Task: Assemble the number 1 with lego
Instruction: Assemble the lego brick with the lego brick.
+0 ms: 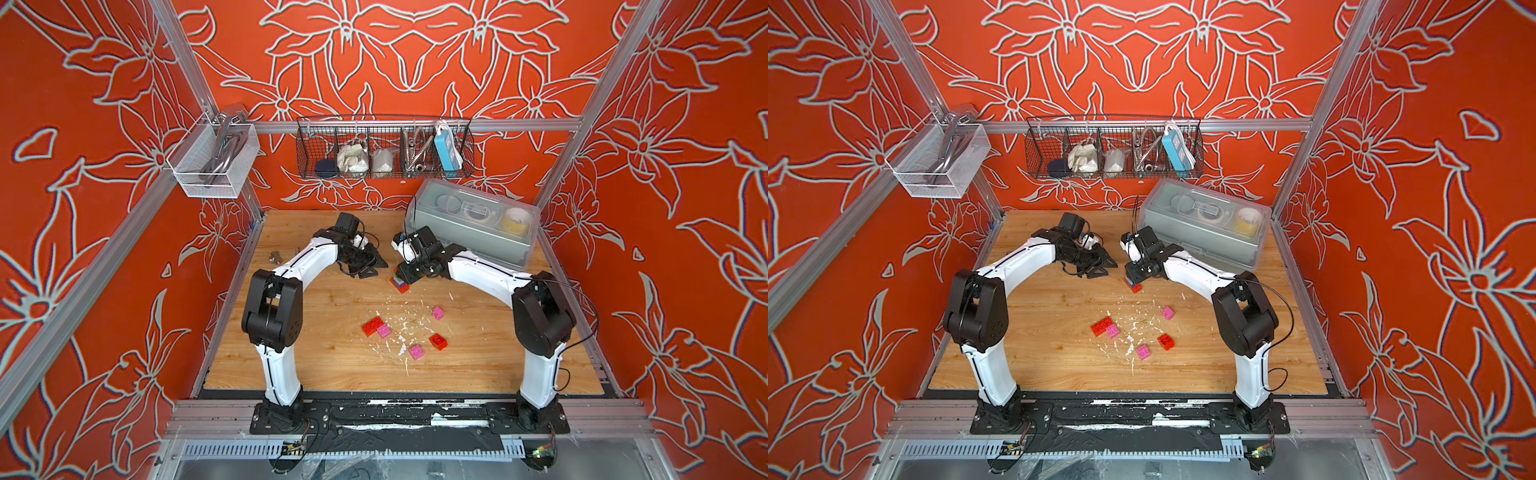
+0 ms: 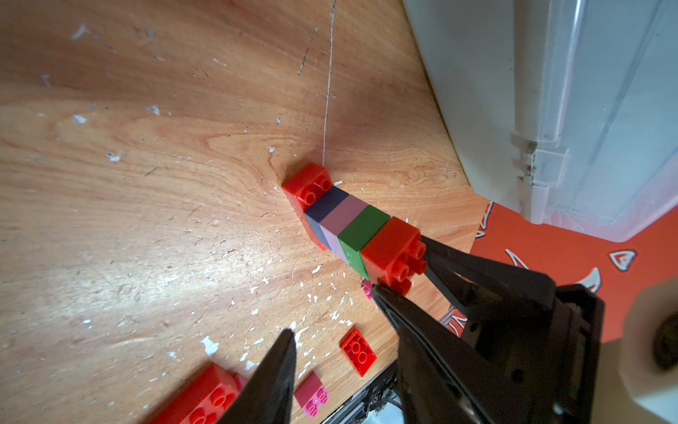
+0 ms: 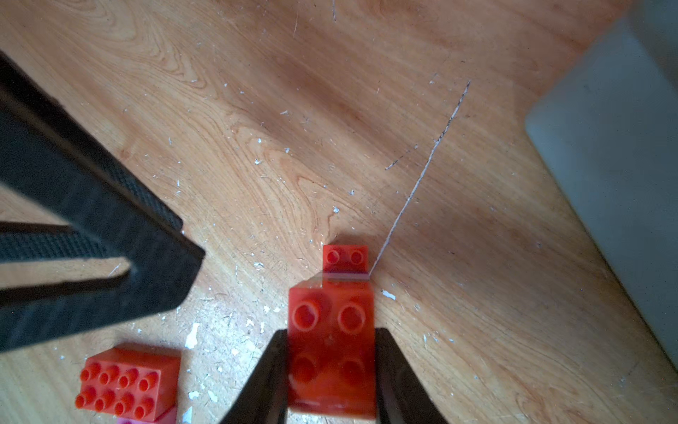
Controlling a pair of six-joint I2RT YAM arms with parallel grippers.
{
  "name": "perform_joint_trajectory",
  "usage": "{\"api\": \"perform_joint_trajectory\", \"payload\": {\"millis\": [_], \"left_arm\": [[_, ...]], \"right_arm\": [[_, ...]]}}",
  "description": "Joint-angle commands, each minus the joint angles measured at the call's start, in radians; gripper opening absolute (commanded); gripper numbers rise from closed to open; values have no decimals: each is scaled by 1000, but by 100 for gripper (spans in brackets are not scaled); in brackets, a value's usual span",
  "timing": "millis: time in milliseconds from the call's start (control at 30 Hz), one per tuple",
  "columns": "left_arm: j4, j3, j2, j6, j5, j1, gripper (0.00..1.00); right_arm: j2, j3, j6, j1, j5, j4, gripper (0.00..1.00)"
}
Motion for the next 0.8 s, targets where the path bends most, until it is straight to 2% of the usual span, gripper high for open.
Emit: {"api": "perform_joint_trajectory", "payload": {"millis": [0, 267, 767], "left_arm": [[5, 1, 0, 20, 13, -6, 44], [38, 10, 35, 2, 38, -6, 45], [125, -33, 69, -56, 87, -20, 45]], "right_arm": [[64, -45, -18, -1, 19, -227, 15], [110, -3, -39, -1, 72, -297, 15], [118, -35, -42, -12, 70, -299, 15]]}}
